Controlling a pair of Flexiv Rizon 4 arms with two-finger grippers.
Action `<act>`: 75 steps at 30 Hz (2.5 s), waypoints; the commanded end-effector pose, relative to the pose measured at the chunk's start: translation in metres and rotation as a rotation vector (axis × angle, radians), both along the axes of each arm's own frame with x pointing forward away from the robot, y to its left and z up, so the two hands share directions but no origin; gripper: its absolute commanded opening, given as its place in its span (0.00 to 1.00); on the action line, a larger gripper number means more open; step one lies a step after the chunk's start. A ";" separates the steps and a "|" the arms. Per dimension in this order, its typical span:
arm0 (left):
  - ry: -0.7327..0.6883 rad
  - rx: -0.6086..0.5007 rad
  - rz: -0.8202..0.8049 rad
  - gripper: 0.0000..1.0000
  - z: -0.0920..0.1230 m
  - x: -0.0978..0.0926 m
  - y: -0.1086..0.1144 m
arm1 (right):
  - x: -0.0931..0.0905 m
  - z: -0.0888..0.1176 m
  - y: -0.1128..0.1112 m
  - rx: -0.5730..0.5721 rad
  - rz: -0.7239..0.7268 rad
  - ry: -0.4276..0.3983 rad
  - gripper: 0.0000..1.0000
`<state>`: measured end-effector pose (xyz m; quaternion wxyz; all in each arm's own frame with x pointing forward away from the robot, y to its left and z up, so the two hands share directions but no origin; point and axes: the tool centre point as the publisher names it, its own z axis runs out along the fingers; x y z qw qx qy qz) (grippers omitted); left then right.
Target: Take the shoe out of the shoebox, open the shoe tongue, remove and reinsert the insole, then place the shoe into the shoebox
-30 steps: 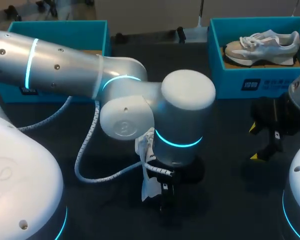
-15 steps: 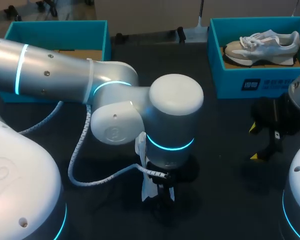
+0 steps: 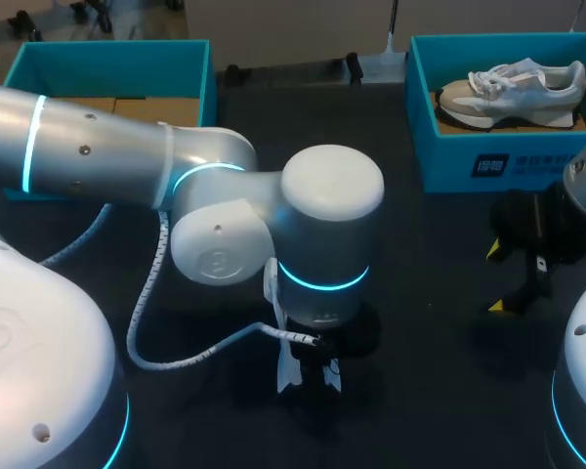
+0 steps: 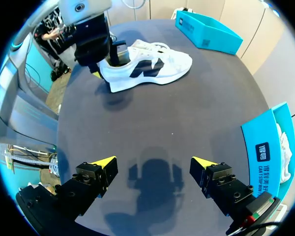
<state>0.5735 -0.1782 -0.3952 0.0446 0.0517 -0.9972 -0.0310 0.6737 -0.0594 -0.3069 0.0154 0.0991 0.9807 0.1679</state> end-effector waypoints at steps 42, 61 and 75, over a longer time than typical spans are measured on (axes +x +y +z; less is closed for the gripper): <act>-0.013 0.044 -0.130 0.00 0.161 0.113 0.006 | -0.001 -0.001 0.001 -0.003 -0.001 -0.001 1.00; -0.030 0.068 -0.167 0.00 0.243 0.179 0.031 | -0.001 -0.001 0.001 -0.003 -0.001 -0.001 1.00; -0.075 -0.040 -0.129 0.00 0.300 0.218 0.084 | -0.001 -0.001 0.001 -0.003 -0.001 -0.001 1.00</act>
